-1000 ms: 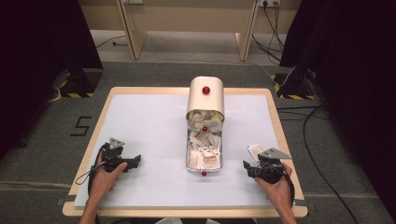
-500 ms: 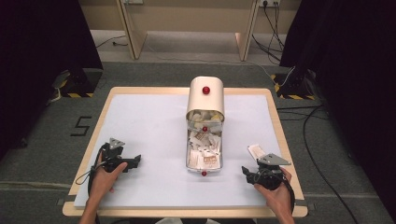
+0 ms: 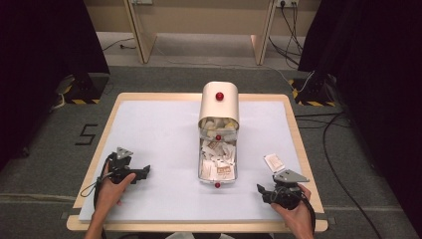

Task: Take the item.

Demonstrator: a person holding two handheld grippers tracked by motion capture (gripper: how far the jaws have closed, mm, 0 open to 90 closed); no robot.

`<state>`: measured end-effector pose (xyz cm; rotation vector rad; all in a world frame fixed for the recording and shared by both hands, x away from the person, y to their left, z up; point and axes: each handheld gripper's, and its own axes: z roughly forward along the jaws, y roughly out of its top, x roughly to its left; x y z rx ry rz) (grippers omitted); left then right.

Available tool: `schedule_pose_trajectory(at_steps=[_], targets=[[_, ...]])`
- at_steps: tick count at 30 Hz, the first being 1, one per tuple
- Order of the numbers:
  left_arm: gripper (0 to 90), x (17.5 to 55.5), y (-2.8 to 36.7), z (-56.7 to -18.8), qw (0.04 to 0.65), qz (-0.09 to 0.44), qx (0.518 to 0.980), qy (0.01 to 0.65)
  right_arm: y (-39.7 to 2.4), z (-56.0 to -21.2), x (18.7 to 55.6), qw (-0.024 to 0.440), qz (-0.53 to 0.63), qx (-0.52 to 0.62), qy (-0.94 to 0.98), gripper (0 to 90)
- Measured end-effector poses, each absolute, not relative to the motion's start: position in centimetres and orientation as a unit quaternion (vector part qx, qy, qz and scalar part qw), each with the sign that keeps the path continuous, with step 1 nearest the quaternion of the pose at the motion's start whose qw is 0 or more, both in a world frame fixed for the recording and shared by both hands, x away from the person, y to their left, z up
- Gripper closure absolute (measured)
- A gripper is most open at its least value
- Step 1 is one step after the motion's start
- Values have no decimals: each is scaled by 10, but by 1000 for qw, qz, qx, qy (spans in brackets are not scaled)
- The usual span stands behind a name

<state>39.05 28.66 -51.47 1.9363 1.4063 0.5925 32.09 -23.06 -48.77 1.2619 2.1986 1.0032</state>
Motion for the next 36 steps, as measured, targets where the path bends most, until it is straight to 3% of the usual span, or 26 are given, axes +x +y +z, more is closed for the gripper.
schedule_pose_trajectory(at_steps=[36], targets=[[0,390,287,-515,332,227,741,538,-233,-497,305,192,330,458,802,254]])
